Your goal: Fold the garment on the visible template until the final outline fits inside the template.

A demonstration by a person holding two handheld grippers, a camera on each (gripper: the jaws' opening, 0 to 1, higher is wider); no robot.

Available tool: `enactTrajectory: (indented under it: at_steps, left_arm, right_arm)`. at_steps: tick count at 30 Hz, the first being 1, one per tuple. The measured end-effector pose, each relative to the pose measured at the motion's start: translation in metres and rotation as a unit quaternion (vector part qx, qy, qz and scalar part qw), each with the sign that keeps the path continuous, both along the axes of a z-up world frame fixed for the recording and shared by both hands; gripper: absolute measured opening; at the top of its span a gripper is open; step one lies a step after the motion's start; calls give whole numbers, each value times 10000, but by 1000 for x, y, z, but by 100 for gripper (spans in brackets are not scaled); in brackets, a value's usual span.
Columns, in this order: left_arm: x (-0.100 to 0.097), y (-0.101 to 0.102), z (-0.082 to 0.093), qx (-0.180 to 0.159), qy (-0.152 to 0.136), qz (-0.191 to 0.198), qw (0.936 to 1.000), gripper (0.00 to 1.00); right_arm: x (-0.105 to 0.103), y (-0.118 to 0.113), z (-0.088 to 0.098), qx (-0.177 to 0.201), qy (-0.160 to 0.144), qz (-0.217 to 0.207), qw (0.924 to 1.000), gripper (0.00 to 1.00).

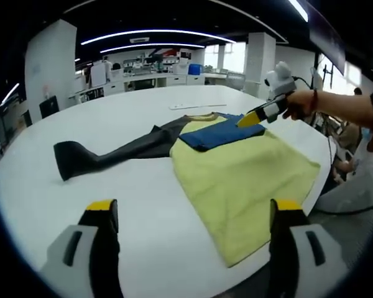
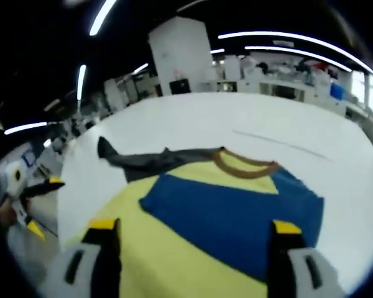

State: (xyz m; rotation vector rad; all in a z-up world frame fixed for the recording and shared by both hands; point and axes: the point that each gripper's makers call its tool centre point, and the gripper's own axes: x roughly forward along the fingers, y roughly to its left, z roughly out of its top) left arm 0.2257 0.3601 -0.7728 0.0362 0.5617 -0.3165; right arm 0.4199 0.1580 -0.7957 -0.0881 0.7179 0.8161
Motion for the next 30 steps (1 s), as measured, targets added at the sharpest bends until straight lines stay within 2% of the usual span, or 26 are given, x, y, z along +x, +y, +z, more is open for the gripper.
enactTrajectory:
  at_steps: [5,8,15,18,25,30]
  left_arm:
    - [-1,-2,-1,23,29,-28,10000,99]
    - [-1,-4,0,31,39,-47,10000,99]
    - [1,-7,0,32,39,-78,10000,99]
    - [1,-7,0,56,51,-98,9999,99]
    - [1,-7,-1,87,92,-112,9999,98]
    - [2,-8,-1,105,90,-114,9998,98]
  right_arm:
    - [7,-35,0,55,24,-289,9996,99]
    - [8,-53,1,45,-16,-430,9991,89]
    - [20,-90,1,80,-118,-715,9973,81]
    - [21,-103,-3,-47,-142,-751,9971,78]
    - [25,-129,-11,34,-122,-990,9950,57]
    - [22,-144,-21,-126,-64,-1077,9941,43]
